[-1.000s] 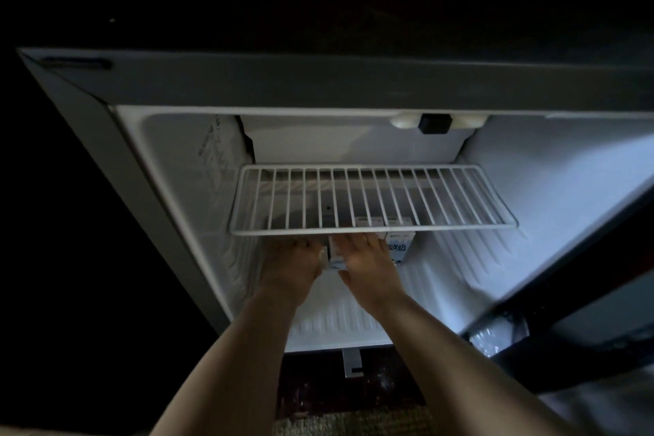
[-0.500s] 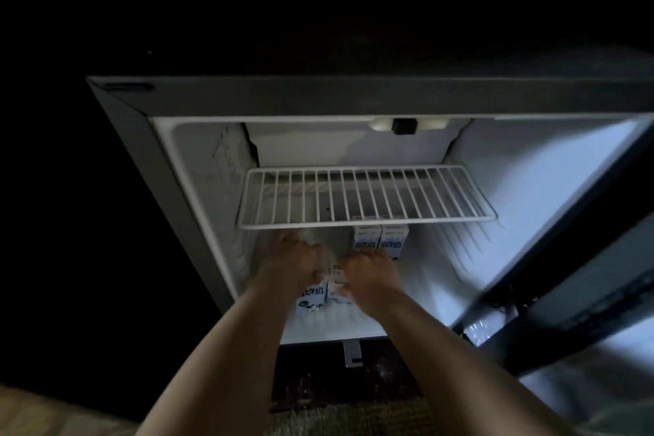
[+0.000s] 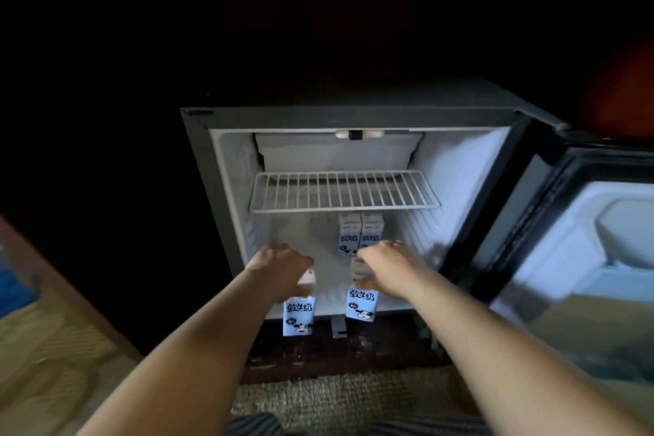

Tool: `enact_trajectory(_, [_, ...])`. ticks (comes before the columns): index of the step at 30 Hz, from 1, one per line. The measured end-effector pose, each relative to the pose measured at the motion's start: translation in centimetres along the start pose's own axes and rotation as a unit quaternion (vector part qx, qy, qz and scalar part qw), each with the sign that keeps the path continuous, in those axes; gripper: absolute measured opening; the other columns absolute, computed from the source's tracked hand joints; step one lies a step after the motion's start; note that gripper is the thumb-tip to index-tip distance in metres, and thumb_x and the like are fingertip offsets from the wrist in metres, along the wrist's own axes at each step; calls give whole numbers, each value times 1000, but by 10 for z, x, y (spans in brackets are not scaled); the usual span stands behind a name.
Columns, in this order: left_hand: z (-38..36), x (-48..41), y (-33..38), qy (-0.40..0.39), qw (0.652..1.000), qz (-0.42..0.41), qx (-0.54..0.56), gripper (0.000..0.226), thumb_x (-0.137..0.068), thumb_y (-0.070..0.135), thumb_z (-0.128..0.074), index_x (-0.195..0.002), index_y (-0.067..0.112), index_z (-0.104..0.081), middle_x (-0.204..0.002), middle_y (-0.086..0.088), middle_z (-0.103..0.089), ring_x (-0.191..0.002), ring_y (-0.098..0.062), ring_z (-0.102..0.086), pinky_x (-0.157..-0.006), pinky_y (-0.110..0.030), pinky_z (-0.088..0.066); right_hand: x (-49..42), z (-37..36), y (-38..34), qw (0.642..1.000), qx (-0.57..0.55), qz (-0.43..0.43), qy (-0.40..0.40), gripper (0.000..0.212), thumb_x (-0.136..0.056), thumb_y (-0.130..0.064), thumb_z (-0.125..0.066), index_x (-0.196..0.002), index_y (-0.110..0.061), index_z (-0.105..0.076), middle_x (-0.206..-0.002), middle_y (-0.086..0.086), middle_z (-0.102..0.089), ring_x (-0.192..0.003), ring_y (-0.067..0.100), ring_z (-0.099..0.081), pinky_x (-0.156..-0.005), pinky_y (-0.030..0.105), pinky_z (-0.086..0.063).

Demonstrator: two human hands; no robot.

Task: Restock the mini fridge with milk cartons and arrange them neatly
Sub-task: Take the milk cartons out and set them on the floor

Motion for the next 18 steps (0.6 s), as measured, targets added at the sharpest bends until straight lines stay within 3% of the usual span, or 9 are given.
enact_trajectory(3, [23, 28, 7, 54, 998, -6, -18, 50, -89, 52, -50, -131, 24, -46, -127, 1, -59, -123, -20, -49, -102, -31, -32, 33, 23, -1, 999, 4, 3, 43, 27, -87, -35, -65, -102, -14, -59, -102, 4, -64, -99, 21, -60, -82, 29, -41])
enact_trajectory(9, [75, 79, 20, 119, 993, -23, 0, 52, -90, 54, -46, -132, 25, -44, -126, 1, -60, -119, -19, -52, -100, -31, -34, 102, 87, 0, 994, 26, 17, 100, 38, -83, -53, -62, -90, -17, -54, -82, 1, -55, -82, 22, -54, -67, 29, -35])
enact_trajectory(12, [104, 96, 32, 144, 989, -30, 9, 52, -90, 53, -48, -134, 26, -42, -131, 4, -55, -121, -18, -49, -102, -31, -33, 135, 111, 4, 993, 42, 20, 109, 36, -84, -53, -60, -86, -19, -50, -83, -2, -54, -83, 21, -55, -70, 30, -37])
enact_trajectory(16, [145, 111, 58, 169, 984, -51, 29, 53, -88, 52, -52, -135, 28, -43, -134, 5, -51, -122, -16, -47, -104, -32, -33, 177, 132, 16, 988, 88, 20, 128, 42, -86, -52, -59, -105, -15, -57, -98, 3, -63, -96, 24, -59, -89, 34, -42])
enact_trajectory(18, [163, 116, 74, 178, 980, -68, 54, 49, -87, 52, -55, -129, 29, -48, -131, 7, -55, -116, -15, -53, -97, -30, -38, 198, 140, 26, 986, 99, 7, 137, 42, -86, -52, -57, -106, -15, -55, -99, 4, -63, -97, 25, -59, -85, 34, -40])
Point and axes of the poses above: each hand's wrist, its own x-axis away from the middle knuckle, its own z-axis out of the back of the hand, y = z × x, the point moved 4 cm from there along -x, towards the middle knuckle
